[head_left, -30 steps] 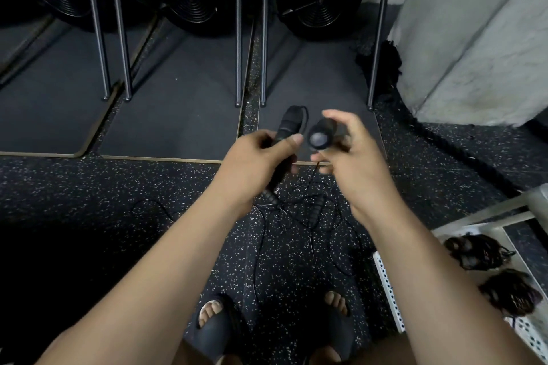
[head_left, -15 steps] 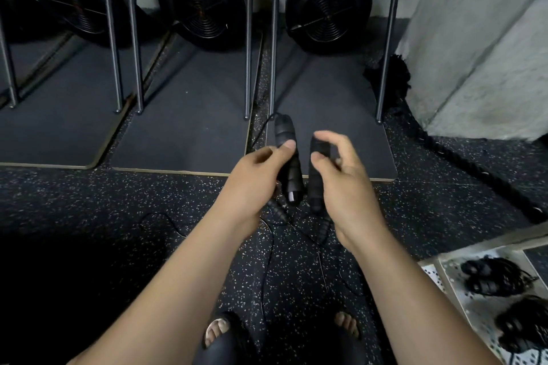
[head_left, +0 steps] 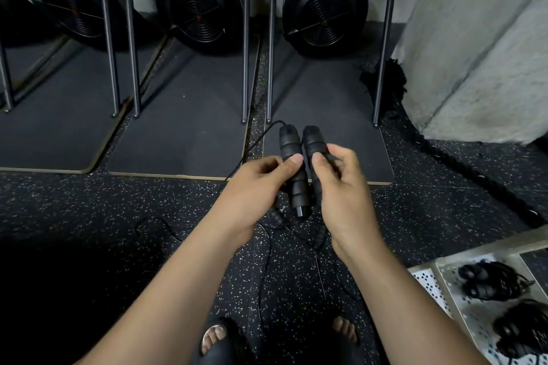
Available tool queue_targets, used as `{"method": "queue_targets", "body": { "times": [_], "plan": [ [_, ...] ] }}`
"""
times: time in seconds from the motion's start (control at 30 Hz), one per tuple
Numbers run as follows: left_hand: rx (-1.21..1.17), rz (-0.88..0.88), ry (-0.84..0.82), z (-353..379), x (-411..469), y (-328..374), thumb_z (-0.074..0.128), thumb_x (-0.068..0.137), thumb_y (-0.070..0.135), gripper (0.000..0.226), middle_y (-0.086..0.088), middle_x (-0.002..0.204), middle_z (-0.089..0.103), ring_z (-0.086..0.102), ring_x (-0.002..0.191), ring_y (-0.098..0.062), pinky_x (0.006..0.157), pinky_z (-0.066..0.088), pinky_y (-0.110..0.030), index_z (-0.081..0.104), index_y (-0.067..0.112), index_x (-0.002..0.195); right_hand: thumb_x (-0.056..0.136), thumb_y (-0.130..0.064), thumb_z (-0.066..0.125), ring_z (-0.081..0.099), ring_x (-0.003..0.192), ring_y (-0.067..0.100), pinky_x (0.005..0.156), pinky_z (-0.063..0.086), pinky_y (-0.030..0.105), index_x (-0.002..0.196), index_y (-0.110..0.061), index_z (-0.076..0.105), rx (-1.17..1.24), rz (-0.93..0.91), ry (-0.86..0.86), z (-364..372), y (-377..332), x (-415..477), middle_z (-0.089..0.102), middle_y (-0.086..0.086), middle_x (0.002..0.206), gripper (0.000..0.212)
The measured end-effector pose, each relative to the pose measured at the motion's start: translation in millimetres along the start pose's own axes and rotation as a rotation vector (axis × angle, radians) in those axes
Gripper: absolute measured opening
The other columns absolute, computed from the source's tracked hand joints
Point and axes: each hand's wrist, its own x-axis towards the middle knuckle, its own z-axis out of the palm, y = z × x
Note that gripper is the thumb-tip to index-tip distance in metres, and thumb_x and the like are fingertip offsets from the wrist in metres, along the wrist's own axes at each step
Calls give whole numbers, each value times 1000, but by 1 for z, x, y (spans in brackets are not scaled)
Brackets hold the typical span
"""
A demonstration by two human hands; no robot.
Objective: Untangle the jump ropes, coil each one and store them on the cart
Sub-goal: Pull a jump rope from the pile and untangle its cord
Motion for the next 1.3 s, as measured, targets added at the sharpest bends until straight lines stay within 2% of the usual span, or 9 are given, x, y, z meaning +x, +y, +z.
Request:
{"method": "queue_targets", "body": {
  "times": [0.17, 0.4, 0.57, 0.73, 0.8, 0.97, 1.07, 1.17, 1.3],
  "plan": [
    [-62, -28, -14, -2, -1, 7, 70, 102, 41, 40, -9, 92, 73, 64, 70, -12, 46, 48, -21, 74, 2, 108, 97, -52, 63, 72, 112, 12, 101, 58, 53, 118, -51, 64, 78, 48, -43, 7, -7, -10, 74, -13, 121, 21],
    [191, 62, 91, -12, 1, 11, 65, 102, 56, 38, -2, 99, 73, 70, 84, -13, 79, 53, -30, 80, 23, 91, 94, -13, 80, 76, 96, 23, 67, 62, 41, 146, -45, 46, 283, 189, -426, -2, -24, -20, 77, -3, 120, 70],
    [514, 238, 263, -28, 1, 17, 51, 103, 66, 52, 5, 102, 57, 59, 91, 4, 78, 37, -6, 75, 23, 85, 90, 4, 78, 72, 84, 25, 57, 54, 34, 148, -39, 46, 251, 276, -496, -12, -33, -11, 77, 9, 117, 80],
    [213, 334, 478, -34, 5, 22, 49, 109, 49, 23, 13, 114, 69, 61, 101, 7, 92, 43, -16, 62, 30, 109, 89, 9, 74, 68, 80, 22, 55, 48, 32, 137, -5, 55, 238, 343, -649, -23, -46, -10, 72, 11, 101, 54],
    [9, 292, 444, -34, 9, 21, 44, 110, 50, 32, 15, 115, 75, 66, 113, -4, 103, 48, -30, 70, 32, 109, 90, 11, 72, 67, 79, 22, 56, 47, 32, 134, -4, 58, 219, 311, -740, -26, -51, -11, 71, 9, 95, 49],
    [-236, 118, 375, -24, 8, 21, 56, 93, 71, 60, -9, 103, 67, 63, 98, -23, 93, 48, -44, 68, 14, 107, 87, 15, 70, 64, 77, 24, 57, 46, 32, 132, -2, 58, 242, 217, -869, -28, -56, -16, 67, 15, 90, 50],
    [-245, 30, 281, -11, 7, 19, 64, 67, 62, 65, -17, 103, 73, 66, 98, -30, 86, 50, -50, 69, 9, 104, 85, 18, 69, 62, 72, 23, 58, 47, 33, 127, 2, 56, 290, 145, -826, -23, -56, -18, 66, 17, 87, 48],
    [71, 63, 152, 4, 2, 13, 52, 101, 44, 43, -9, 73, 72, 63, 70, -17, 66, 48, -28, 69, 10, 79, 78, 17, 68, 53, 68, 28, 56, 46, 35, 120, 8, 51, 322, 19, -593, -18, -59, -16, 62, 30, 86, 46],
    [210, 22, -77, 21, -8, 5, 42, 106, 54, 46, 5, 59, 40, 36, 52, -16, 58, 31, -35, 62, 27, 75, 83, 17, 70, 55, 69, 30, 60, 49, 41, 118, -5, 56, 185, -86, -341, -24, -58, -4, 66, 33, 95, 44]
  ]
}}
